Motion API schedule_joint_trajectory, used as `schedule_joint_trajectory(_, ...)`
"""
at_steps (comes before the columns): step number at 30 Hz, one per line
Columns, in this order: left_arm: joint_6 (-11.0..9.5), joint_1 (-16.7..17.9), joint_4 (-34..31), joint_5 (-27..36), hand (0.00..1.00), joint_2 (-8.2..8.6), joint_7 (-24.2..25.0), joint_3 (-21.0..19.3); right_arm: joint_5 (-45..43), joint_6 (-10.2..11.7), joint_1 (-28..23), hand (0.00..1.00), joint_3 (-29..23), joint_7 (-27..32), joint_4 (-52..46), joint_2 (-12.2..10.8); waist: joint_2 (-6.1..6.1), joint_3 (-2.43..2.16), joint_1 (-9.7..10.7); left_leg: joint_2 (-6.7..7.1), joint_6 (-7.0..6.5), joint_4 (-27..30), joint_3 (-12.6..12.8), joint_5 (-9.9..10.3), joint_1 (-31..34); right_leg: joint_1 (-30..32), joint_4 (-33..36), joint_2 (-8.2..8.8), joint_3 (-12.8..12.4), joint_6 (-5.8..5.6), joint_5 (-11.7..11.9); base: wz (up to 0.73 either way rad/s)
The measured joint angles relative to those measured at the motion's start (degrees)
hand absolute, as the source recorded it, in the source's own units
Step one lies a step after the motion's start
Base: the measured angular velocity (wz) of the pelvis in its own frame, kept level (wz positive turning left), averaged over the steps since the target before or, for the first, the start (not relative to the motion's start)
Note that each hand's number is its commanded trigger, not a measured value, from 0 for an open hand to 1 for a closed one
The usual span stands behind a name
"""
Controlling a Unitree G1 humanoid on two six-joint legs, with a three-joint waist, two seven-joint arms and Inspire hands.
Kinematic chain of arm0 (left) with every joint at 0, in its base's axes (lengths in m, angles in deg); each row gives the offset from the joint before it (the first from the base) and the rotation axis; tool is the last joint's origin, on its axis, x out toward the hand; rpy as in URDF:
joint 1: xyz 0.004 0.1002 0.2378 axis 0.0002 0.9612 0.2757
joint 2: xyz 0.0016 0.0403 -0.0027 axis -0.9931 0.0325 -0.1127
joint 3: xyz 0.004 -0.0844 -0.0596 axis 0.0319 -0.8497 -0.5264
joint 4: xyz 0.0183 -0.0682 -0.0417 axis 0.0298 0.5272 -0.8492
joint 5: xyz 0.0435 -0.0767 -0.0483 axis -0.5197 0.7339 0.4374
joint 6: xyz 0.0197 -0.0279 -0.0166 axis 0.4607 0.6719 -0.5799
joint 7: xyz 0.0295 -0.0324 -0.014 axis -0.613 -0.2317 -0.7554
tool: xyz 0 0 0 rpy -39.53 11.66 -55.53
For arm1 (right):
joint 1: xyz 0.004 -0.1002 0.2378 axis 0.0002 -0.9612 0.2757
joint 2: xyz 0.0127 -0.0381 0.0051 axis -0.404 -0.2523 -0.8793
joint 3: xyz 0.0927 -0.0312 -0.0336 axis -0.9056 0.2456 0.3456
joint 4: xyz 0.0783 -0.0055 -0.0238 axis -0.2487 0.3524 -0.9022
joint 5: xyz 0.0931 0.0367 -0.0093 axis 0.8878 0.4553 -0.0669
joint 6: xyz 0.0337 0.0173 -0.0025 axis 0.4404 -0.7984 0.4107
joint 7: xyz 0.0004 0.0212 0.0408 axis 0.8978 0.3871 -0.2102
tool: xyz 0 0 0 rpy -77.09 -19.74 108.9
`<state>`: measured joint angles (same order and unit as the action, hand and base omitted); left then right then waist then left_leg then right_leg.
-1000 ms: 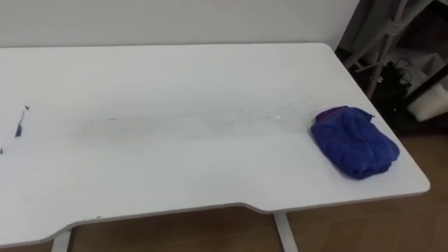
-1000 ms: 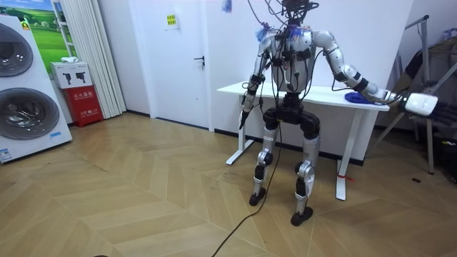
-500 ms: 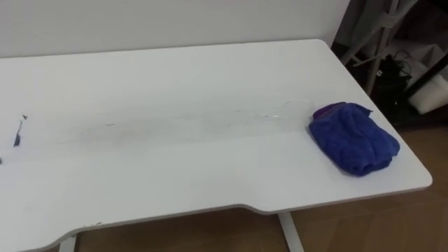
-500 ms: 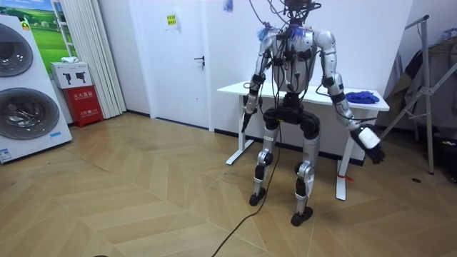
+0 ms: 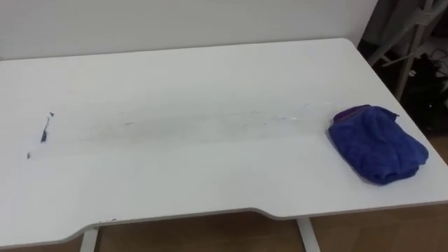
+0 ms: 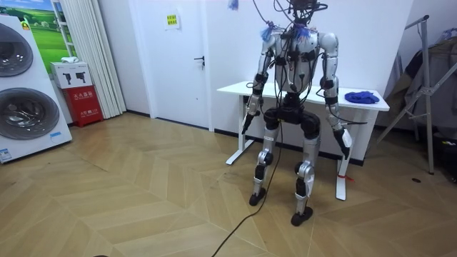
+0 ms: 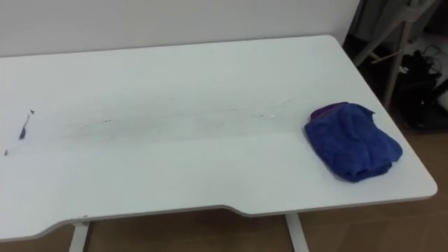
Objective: Wipe table
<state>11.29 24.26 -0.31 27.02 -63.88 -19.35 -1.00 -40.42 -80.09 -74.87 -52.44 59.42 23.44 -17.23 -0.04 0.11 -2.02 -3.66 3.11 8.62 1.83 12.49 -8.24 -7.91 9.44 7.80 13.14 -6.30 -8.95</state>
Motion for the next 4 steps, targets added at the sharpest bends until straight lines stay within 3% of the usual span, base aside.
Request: schedule_joint_trajectory(4, 0.10, -0.17, -0.02, -1.20, 0.00, -0.01, -0.28, 1.71, 0.00, 0.43, -0.15, 0.00, 0.46, -0.60, -0.02, 0.00, -0.16, 0.01, 0.27, 0.01, 0.01, 0.20, -0.45, 0.01, 0.52, -0.02, -0.17, 0.00, 0.50, 0.00, 0.00, 0.04)
